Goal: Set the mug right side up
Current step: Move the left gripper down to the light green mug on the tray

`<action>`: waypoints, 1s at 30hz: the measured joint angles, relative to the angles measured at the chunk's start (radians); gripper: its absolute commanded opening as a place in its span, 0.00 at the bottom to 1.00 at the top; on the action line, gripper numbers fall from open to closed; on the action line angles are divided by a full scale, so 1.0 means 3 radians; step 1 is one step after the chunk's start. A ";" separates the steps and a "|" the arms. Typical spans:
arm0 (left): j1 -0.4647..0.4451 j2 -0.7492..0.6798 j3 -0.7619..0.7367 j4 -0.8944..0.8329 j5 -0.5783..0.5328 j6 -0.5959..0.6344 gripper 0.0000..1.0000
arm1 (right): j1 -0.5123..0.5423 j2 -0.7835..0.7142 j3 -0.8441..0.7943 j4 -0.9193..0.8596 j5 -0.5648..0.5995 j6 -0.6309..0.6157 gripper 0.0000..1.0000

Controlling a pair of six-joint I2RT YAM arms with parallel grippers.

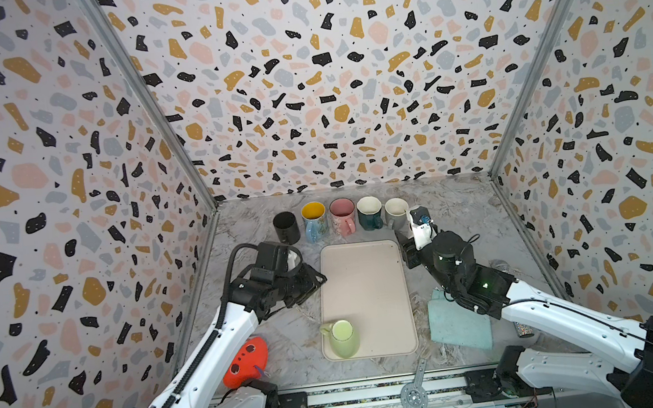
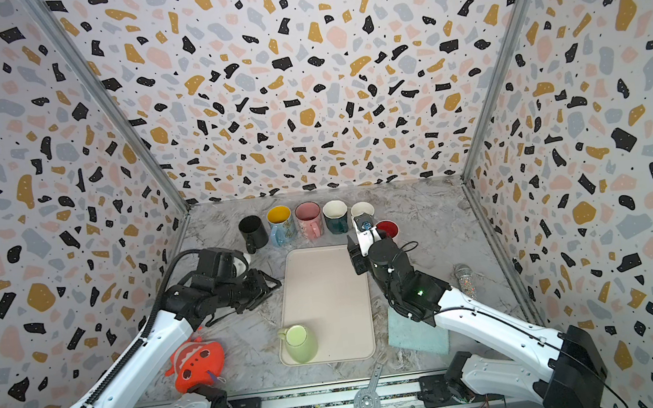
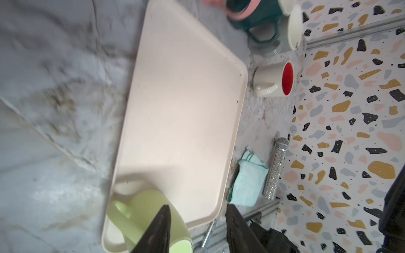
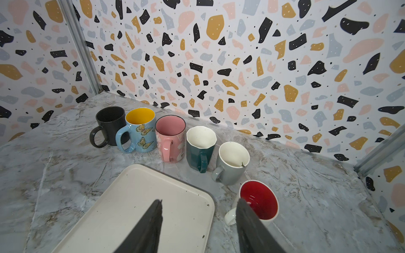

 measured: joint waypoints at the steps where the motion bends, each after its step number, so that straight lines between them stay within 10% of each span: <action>1: 0.0000 -0.0022 -0.0128 0.0011 0.0075 -0.0188 0.38 | -0.0004 0.0005 0.0001 -0.0014 -0.0008 0.0011 0.56; 30: -0.0001 -0.0968 -0.1609 0.0577 0.0022 -0.2515 0.47 | -0.0331 0.0197 0.0041 -0.0186 -0.0308 0.0245 0.58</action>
